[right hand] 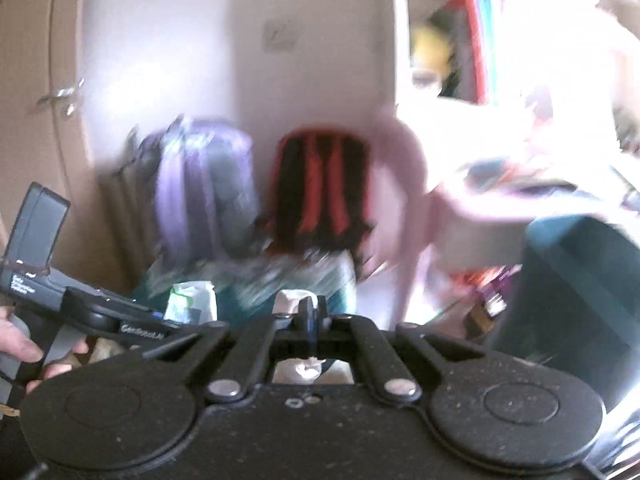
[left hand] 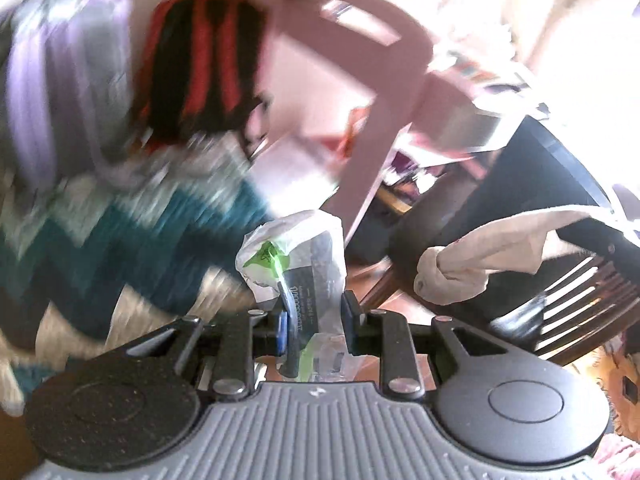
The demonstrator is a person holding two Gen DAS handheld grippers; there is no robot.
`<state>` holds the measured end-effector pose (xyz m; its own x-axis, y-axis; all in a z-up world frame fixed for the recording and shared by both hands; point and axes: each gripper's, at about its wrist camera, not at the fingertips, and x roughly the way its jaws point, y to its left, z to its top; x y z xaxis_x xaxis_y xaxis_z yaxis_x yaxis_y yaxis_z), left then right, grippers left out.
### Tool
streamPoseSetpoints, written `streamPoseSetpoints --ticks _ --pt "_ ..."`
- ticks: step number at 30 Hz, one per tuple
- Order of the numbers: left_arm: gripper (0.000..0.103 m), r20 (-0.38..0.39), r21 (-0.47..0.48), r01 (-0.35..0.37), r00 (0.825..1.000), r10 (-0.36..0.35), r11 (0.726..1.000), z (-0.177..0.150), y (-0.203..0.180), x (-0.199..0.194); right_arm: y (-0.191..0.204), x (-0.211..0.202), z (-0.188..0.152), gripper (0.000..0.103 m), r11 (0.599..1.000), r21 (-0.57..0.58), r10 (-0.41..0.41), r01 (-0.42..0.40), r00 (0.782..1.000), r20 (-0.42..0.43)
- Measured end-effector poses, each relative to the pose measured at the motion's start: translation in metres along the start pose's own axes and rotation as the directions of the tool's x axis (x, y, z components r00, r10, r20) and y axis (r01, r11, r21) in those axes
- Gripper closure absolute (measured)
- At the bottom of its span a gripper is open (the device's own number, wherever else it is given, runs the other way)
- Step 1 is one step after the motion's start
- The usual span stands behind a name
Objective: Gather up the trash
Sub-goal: 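Carry both held items up to the dark teal bin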
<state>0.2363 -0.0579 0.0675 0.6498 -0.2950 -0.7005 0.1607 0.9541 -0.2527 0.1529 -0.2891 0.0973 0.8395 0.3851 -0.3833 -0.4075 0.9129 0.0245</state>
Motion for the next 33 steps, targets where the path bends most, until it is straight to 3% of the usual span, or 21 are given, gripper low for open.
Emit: streamPoseSetpoints --ticks 5,13,17,22,33 --pt "0.078 0.079 0.099 0.054 0.995 -0.061 0.994 0.050 -0.066 -0.017 -0.037 -0.043 0.035 0.103 0.993 -0.006 -0.116 0.118 0.986 0.116" --pt "0.078 0.162 0.263 0.125 0.972 -0.172 0.957 0.118 -0.180 -0.026 -0.110 -0.083 0.070 0.103 0.948 0.040 -0.316 0.314 0.927 0.204" --pt "0.078 0.152 0.324 0.163 0.963 -0.221 0.932 0.139 -0.234 -0.010 -0.143 -0.086 0.069 0.103 0.922 0.065 -0.387 0.382 0.903 0.184" --pt "0.078 0.122 0.371 0.187 0.961 -0.247 0.910 0.148 -0.282 0.029 -0.182 -0.076 0.055 0.103 0.897 0.098 -0.440 0.430 0.889 0.126" --pt "0.078 0.022 0.394 0.159 0.983 -0.182 0.905 0.146 -0.319 0.126 -0.227 -0.026 0.009 0.103 0.915 0.099 -0.385 0.391 0.920 -0.076"
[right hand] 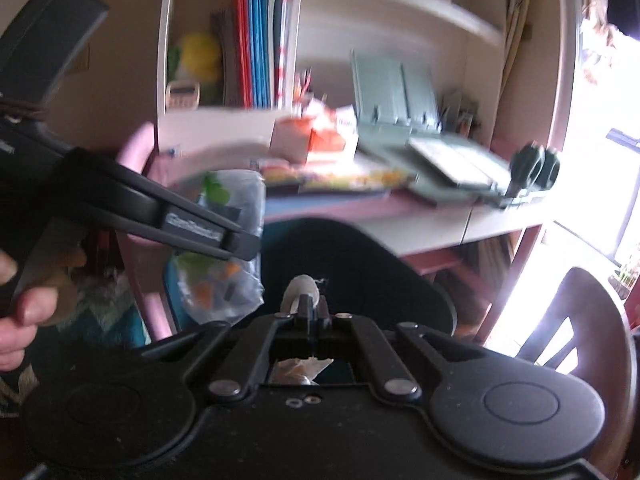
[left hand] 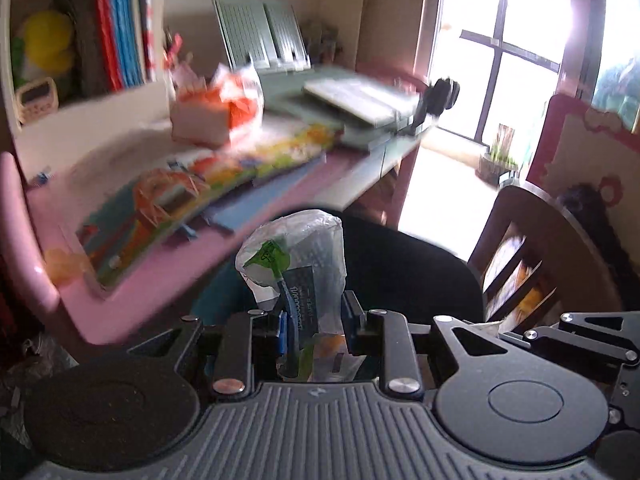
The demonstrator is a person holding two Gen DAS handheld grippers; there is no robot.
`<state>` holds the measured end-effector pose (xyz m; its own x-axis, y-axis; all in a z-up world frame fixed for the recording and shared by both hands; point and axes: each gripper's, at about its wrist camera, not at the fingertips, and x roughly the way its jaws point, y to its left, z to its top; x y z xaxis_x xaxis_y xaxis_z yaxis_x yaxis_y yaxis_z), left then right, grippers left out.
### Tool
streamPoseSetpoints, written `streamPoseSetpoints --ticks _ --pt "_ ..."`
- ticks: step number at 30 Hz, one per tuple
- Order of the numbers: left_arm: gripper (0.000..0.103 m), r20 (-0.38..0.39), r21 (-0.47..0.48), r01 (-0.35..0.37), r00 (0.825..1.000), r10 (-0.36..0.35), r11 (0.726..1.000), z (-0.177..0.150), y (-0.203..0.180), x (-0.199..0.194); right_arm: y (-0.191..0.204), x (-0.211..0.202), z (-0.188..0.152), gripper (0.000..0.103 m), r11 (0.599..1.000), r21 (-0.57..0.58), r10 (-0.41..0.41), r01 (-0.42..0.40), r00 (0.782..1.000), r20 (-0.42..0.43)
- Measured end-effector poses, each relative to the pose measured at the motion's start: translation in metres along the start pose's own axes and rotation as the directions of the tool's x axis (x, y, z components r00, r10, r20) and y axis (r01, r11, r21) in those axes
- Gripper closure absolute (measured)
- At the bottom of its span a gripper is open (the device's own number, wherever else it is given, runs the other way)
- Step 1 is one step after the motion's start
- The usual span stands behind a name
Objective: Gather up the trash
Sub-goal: 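Carry both held items up to the dark teal bin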
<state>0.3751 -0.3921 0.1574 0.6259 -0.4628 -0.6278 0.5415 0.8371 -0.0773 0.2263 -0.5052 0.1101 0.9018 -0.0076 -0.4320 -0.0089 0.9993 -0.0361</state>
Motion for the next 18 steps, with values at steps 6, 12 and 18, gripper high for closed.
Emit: streamPoseSetpoints --ticks 6,12,18 --pt "0.078 -0.077 0.005 -0.020 0.997 0.021 1.000 -0.013 0.002 0.033 0.005 0.019 -0.011 0.095 1.000 -0.020 0.021 -0.023 0.997 -0.072" --pt "0.077 -0.125 0.033 -0.018 0.992 0.022 0.999 -0.023 0.001 0.046 0.004 0.024 -0.020 0.087 1.000 -0.004 0.030 -0.030 0.995 -0.092" --pt "0.060 -0.125 0.017 0.017 0.992 -0.015 1.000 -0.027 0.002 0.043 0.003 0.020 -0.021 0.071 0.999 0.017 0.035 -0.033 0.995 -0.095"
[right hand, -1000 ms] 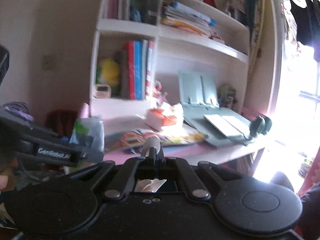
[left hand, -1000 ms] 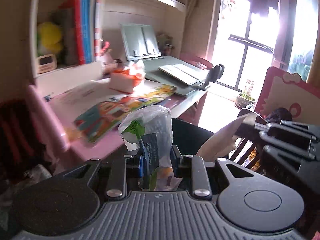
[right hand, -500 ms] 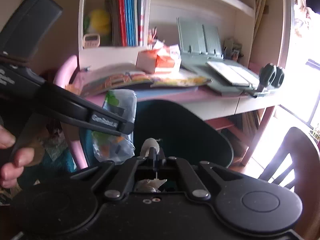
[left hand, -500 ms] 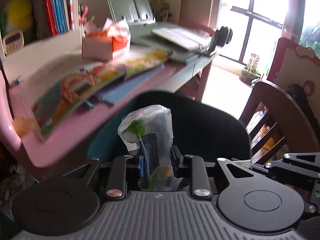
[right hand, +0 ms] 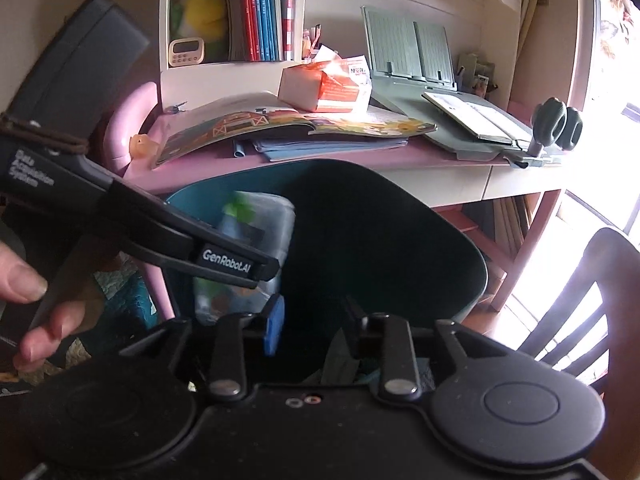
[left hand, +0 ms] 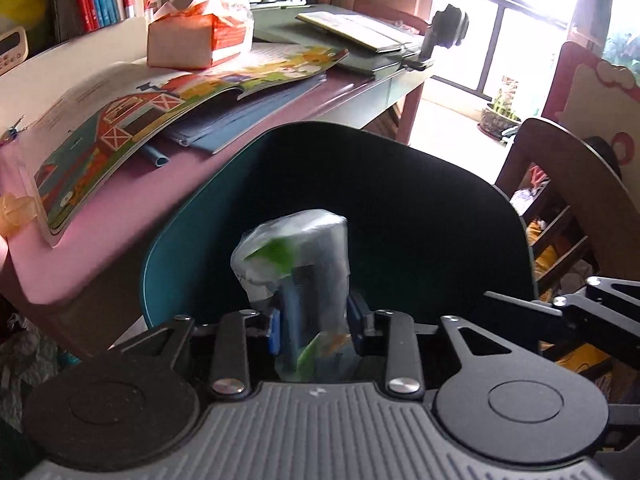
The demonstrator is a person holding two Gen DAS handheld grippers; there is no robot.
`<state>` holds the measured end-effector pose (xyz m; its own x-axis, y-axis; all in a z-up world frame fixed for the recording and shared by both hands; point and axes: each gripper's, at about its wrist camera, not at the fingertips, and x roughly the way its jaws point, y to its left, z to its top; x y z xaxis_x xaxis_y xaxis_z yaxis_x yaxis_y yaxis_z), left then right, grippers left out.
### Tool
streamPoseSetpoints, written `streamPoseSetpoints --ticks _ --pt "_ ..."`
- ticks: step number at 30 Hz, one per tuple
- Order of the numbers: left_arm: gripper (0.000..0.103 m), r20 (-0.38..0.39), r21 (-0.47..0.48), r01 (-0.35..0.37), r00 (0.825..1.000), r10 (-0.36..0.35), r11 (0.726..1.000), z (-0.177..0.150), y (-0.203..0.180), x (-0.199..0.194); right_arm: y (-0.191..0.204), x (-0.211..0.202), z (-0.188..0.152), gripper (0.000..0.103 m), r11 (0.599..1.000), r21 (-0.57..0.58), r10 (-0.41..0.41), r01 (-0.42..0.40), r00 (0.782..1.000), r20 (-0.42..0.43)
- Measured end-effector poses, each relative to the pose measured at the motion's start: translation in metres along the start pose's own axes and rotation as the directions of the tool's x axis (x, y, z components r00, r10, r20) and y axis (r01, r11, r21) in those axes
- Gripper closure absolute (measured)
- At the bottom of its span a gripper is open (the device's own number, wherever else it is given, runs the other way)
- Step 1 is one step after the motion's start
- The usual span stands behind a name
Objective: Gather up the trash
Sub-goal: 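Carry both held items up to the dark teal bin, then open both tools over the bin to drop the items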
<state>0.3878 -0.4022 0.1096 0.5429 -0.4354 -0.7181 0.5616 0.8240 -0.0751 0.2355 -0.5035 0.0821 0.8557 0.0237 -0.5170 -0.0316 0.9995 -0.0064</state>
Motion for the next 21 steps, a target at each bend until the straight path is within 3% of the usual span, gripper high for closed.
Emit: streamPoseSetpoints --ticks 1,2,3,7,12,21 --pt "0.051 0.002 -0.005 0.007 1.000 -0.007 1.000 -0.001 0.000 -0.003 -0.001 -0.002 -0.001 0.070 1.000 0.011 0.002 -0.002 1.000 0.002" --pt "0.034 0.008 -0.015 0.010 1.000 -0.010 1.000 0.000 0.000 -0.006 -0.002 -0.003 -0.001 0.070 1.000 0.020 0.003 -0.003 1.000 0.005" --pt "0.029 0.023 -0.025 0.010 1.000 -0.009 1.000 -0.001 0.001 -0.010 -0.002 -0.006 -0.002 0.069 1.000 0.028 0.004 -0.005 1.000 0.009" --pt "0.029 0.038 -0.031 0.009 0.999 -0.008 0.999 -0.002 0.002 -0.024 -0.002 -0.021 -0.003 0.067 0.999 0.045 0.006 -0.007 1.000 0.025" --pt "0.029 0.068 -0.042 -0.002 0.998 0.005 0.999 -0.011 0.011 -0.055 0.005 -0.045 -0.002 0.056 0.998 0.051 0.022 -0.025 0.998 0.053" --pt "0.028 0.114 -0.081 -0.047 0.992 0.056 0.996 -0.046 0.043 -0.122 0.046 -0.084 0.002 0.048 0.996 0.032 0.079 -0.082 0.993 0.091"
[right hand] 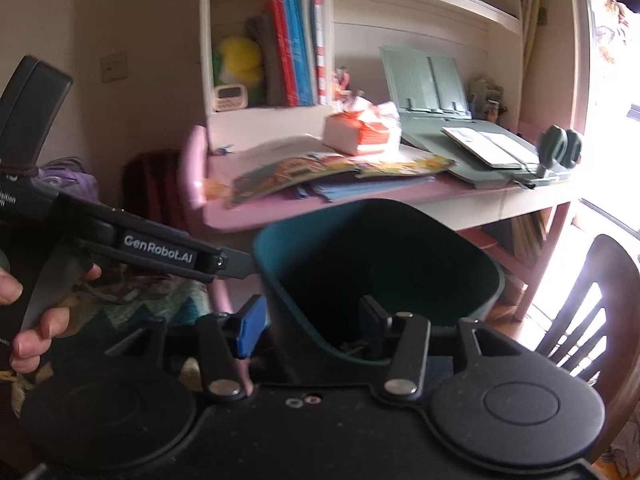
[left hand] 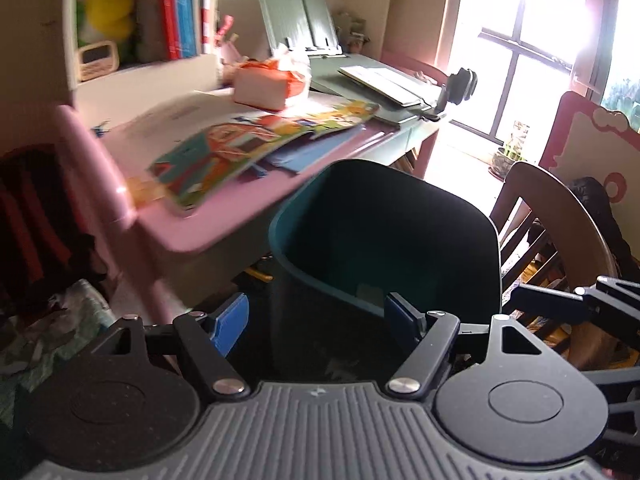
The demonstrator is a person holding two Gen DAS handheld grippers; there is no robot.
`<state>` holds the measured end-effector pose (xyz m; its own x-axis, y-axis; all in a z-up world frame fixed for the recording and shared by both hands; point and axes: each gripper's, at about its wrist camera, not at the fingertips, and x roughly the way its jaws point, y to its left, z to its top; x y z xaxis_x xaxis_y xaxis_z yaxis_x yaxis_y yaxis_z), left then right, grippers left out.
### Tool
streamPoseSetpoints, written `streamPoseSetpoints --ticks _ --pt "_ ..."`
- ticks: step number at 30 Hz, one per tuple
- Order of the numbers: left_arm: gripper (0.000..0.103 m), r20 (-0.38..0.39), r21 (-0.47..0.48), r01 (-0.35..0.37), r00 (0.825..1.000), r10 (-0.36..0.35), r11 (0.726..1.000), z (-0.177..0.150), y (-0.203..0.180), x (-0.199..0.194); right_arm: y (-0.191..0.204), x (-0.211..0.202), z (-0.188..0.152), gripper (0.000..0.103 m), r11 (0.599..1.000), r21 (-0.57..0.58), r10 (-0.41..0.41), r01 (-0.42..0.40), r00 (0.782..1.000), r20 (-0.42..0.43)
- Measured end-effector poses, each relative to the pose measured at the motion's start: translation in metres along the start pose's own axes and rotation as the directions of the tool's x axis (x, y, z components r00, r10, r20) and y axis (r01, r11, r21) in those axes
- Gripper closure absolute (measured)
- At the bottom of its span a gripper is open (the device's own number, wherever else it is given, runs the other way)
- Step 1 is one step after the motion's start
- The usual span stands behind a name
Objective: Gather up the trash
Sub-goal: 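Open both tools over the bin to drop the items, then move both empty tools back under the quilt-covered chair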
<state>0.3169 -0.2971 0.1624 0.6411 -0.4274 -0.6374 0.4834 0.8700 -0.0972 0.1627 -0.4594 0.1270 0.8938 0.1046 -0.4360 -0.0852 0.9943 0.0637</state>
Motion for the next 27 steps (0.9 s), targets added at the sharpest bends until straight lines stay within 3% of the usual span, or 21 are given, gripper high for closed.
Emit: streamPoseSetpoints --ticks 14,17,22,27 --pt "0.028 0.050 -0.081 -0.094 0.994 0.099 0.992 -0.085 0.085 -0.111 0.107 -0.018 -0.013 0.043 0.976 -0.001 0.220 -0.220 0.976 -0.009" --pt "0.019 0.047 -0.115 -0.122 0.991 0.128 0.986 -0.114 0.111 -0.129 0.136 -0.008 -0.023 0.041 0.967 -0.007 0.255 -0.256 0.966 -0.033" --pt "0.018 0.022 -0.194 -0.171 0.984 0.178 0.966 -0.168 0.161 -0.147 0.183 0.025 -0.049 0.037 0.953 0.005 0.302 -0.302 0.949 -0.091" --pt "0.012 -0.029 -0.305 -0.230 0.972 0.232 0.924 -0.225 0.217 -0.149 0.221 0.070 -0.083 0.036 0.950 0.055 0.313 -0.309 0.939 -0.144"
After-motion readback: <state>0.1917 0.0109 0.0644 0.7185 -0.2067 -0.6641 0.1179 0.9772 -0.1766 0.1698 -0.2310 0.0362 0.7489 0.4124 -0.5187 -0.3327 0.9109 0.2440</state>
